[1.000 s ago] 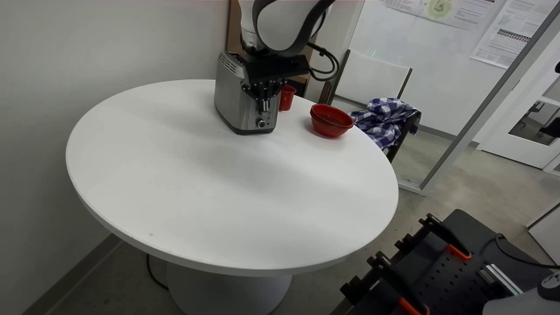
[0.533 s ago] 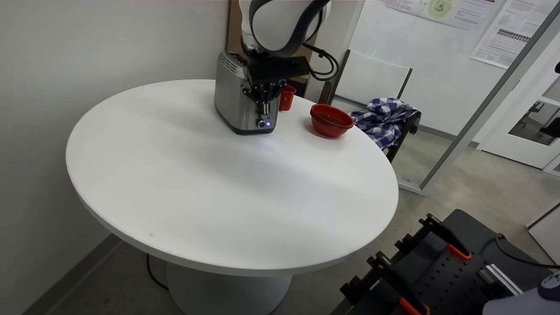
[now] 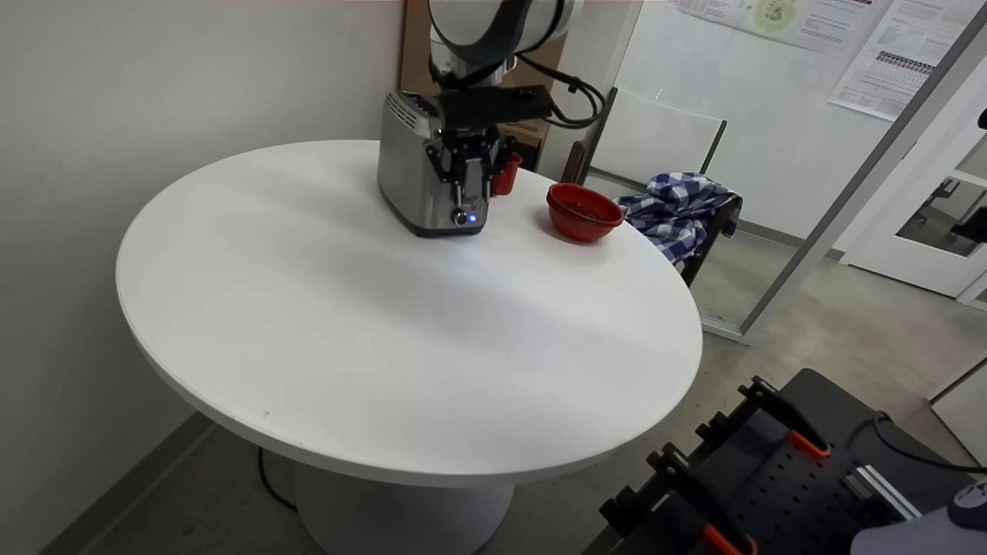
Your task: Push the toaster lever down
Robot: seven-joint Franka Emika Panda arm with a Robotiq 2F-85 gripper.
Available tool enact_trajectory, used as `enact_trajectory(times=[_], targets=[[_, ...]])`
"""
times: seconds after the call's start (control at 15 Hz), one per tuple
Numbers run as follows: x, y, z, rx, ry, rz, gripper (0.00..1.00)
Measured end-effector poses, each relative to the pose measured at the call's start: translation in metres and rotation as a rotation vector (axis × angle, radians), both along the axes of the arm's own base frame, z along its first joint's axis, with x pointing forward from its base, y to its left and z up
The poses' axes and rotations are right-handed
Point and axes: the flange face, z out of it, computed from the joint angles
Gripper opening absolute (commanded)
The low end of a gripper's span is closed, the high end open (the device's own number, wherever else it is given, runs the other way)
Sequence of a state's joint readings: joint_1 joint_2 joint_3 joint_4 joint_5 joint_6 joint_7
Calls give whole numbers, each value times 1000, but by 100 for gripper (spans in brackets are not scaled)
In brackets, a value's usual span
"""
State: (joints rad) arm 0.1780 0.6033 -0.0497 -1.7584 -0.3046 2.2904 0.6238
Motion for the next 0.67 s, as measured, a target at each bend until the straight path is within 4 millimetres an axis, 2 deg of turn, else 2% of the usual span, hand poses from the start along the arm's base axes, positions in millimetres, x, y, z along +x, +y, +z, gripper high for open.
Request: enact_trajectory(times=[0.2,0.4,0.67], targets=[[-8,8,29,45,42,10,98],[-22,20,68,93,49,54,100],[-55,36,115,145,68,190,100]])
